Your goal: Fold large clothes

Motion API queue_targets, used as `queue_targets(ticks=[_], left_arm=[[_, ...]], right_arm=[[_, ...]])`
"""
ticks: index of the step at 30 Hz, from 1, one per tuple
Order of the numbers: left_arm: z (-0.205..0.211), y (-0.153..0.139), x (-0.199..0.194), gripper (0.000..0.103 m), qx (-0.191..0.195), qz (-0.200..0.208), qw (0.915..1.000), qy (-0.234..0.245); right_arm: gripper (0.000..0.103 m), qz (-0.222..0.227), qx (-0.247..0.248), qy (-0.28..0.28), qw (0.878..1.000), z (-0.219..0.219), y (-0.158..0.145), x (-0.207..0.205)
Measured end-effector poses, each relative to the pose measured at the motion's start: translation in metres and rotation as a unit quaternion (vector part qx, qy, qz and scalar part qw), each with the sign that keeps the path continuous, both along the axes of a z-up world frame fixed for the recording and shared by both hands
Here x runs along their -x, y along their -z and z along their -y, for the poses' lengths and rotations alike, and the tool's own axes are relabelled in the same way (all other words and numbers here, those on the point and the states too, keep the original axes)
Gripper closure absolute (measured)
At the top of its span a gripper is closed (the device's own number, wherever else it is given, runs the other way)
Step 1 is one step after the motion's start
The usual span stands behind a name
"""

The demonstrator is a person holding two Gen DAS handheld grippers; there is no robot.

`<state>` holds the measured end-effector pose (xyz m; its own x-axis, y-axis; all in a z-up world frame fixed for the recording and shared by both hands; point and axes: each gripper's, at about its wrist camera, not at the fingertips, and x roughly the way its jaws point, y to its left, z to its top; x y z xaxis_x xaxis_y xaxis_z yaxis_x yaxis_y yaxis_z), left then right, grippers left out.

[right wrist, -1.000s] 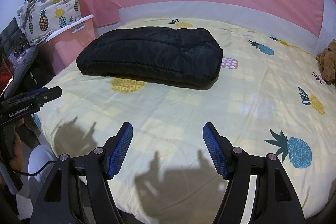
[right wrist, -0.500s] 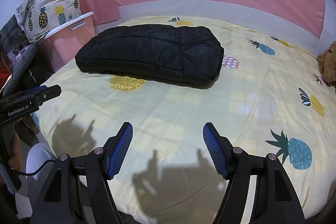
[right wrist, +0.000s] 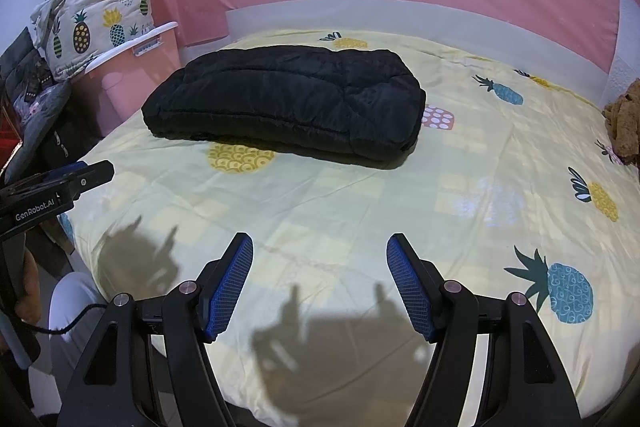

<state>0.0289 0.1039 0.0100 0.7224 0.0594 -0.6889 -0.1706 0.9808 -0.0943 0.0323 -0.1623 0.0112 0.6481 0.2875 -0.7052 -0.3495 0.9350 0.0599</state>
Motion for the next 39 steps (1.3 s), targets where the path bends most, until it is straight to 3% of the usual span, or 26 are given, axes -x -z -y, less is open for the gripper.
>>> queue_targets(ticks=[39], left_arm=[[-0.0017, 0.0003, 0.0003, 0.04, -0.001, 0.0, 1.0, -0.002]], right_arm=[[0.033, 0.004, 0.0, 0.004, 1.0, -0.0049, -0.0056, 0.0042]])
